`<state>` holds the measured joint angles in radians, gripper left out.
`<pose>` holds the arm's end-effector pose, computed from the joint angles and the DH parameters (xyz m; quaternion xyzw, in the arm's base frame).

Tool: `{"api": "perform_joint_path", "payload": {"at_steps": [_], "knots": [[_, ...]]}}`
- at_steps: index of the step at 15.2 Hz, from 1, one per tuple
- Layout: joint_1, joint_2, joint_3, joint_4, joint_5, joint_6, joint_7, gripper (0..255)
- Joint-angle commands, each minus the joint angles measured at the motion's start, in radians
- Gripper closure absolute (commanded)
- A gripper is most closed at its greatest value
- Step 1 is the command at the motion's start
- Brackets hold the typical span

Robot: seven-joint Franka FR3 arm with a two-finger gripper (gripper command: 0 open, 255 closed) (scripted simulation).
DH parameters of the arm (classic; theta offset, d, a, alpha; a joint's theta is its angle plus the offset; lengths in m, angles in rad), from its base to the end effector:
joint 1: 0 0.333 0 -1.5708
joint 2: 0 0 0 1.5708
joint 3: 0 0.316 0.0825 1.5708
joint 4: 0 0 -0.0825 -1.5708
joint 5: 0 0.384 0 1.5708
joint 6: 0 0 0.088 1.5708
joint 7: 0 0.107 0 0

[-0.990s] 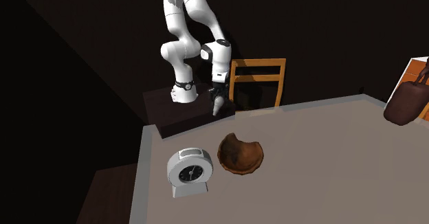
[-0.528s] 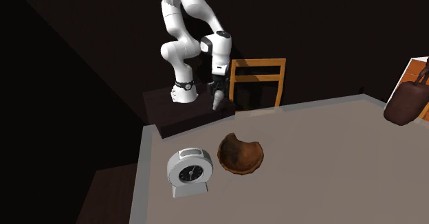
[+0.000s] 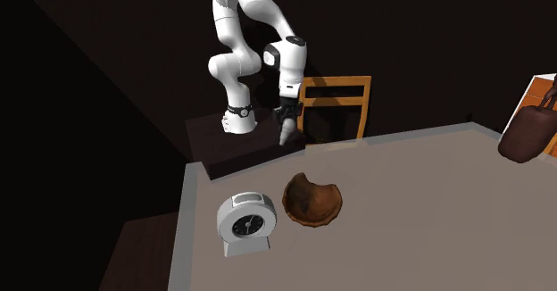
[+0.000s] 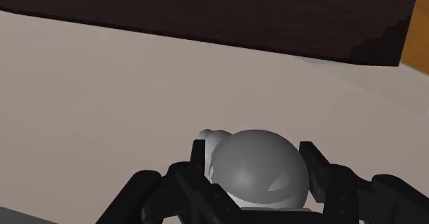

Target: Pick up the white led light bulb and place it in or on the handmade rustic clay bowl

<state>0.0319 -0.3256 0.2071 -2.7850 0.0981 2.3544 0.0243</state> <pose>0.3503 0.0802 0.2948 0.9965 0.0635 -0.0540 0.0069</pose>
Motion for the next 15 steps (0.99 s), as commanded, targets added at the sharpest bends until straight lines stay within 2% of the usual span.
{"api": "perform_joint_path", "payload": {"at_steps": [1, 7, 15], "knots": [[-0.028, 0.082, -0.010, 0.078, -0.032, 0.002, -0.008, 255], [-0.076, 0.288, -0.038, 0.314, -0.100, -0.029, -0.025, 255], [-0.103, 0.547, -0.071, 0.669, -0.154, -0.128, -0.051, 255]]}}
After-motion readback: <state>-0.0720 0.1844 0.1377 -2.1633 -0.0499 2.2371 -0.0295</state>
